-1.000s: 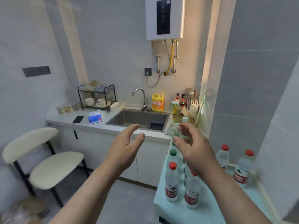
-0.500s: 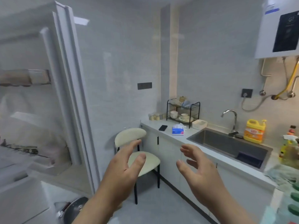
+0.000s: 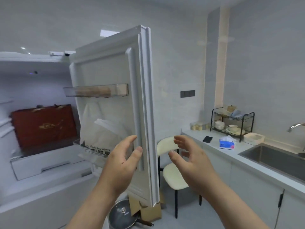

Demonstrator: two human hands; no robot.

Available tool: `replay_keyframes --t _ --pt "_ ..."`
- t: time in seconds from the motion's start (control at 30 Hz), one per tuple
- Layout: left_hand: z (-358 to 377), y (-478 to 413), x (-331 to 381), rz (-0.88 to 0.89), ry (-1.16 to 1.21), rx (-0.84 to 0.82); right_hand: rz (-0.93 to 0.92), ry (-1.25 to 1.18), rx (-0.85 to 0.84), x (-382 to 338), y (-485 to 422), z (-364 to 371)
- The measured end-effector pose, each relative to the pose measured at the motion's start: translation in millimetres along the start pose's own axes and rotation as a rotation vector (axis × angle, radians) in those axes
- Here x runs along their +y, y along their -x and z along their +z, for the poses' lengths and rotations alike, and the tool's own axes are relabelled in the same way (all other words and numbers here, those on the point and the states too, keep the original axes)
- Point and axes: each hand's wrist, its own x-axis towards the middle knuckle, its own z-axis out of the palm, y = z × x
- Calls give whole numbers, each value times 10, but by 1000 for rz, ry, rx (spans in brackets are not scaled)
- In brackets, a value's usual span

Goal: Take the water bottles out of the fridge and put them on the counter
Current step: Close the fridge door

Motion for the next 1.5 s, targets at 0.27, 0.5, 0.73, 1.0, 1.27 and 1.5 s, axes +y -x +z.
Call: replay_keyframes --t 0.27,0.5,0.73,1.0,1.27,1.5 --pt "-223 -333 47 38 -65 59 -72 -19 -2 -239 -716 152" --pt "-222 -636 101 -6 -131 179 -65 -90 -88 -317 -1678 273" --pt "-358 -715 70 -26 -267 267 27 -375 -229 -206 -2231 270" --pt "-475 -696 124 -22 -403 349 -115 -578 -258 -59 -2241 407" --pt "-563 -723 190 22 -501 399 -248 -596 -190 -247 -2192 665" --pt "-866 -662 180 24 -608 457 -399 -663 -278 -544 -2246 971"
